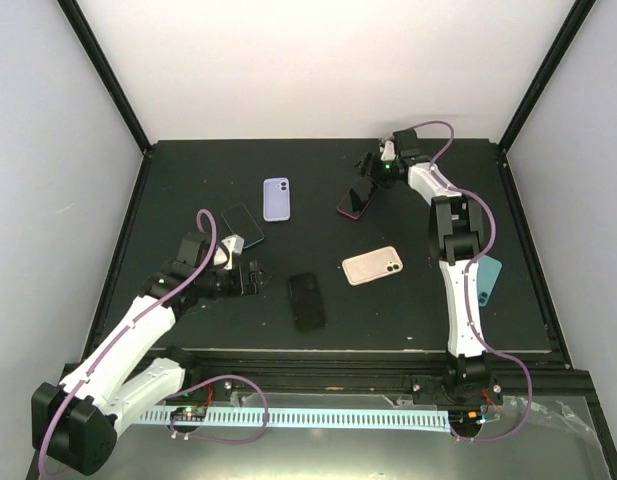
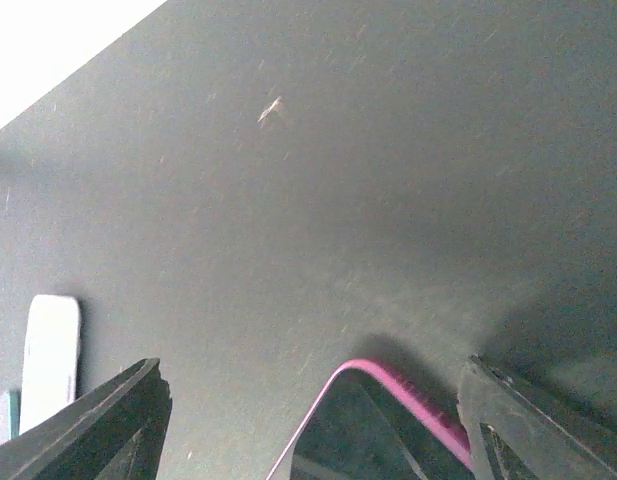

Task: Put the phone into the phone case

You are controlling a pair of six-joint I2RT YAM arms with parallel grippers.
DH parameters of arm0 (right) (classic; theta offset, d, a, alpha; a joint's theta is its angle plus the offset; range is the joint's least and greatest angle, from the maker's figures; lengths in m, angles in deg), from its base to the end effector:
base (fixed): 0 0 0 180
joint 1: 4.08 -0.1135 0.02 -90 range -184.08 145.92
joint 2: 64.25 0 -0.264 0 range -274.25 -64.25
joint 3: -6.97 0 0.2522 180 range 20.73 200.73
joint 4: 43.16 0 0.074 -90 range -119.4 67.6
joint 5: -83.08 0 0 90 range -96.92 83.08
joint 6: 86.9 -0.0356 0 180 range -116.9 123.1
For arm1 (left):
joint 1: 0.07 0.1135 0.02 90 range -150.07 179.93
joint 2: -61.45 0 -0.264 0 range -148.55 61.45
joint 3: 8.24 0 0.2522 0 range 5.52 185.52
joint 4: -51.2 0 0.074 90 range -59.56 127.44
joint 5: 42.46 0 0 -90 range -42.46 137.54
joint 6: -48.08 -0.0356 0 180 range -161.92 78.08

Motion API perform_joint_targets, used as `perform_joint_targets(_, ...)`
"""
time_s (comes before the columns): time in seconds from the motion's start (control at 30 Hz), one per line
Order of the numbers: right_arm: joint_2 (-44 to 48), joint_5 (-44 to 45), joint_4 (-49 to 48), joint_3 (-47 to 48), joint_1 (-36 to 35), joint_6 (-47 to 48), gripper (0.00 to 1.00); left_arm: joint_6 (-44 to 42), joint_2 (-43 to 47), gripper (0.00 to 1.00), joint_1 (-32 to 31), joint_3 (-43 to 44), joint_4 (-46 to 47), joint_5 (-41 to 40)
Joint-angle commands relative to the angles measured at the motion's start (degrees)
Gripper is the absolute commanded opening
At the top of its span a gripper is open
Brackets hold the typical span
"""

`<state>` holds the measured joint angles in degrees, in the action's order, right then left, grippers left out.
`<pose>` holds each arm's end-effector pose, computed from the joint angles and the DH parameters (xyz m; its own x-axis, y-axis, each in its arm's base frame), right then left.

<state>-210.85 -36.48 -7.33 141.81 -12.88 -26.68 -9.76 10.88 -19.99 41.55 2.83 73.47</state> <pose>0.5488 0.1027 0.1299 -0.8627 0.3036 -0.4045 -0.0385 0.7580 0.6511 0.1581 -0.0739 0.2338 -0.9083 -0.1800 -0.3777 0.1085 0.7705 -0.6282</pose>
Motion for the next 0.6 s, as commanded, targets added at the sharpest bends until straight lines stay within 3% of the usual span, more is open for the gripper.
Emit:
perform_joint_targets(0.0, 2.4, -3.2, 7.0, -5.1, -2.7, 1.7, 0.79, 0.3, 1.0, 0.98, -0.1, 0.0, 1.3, 0.0)
perform_joint_targets(0.57, 25.5, 2.0, 0.7, -39.0, -11.0, 0.2, 0.76, 0.1, -3.0, 0.98, -0.1, -2.7, 6.0, 0.4)
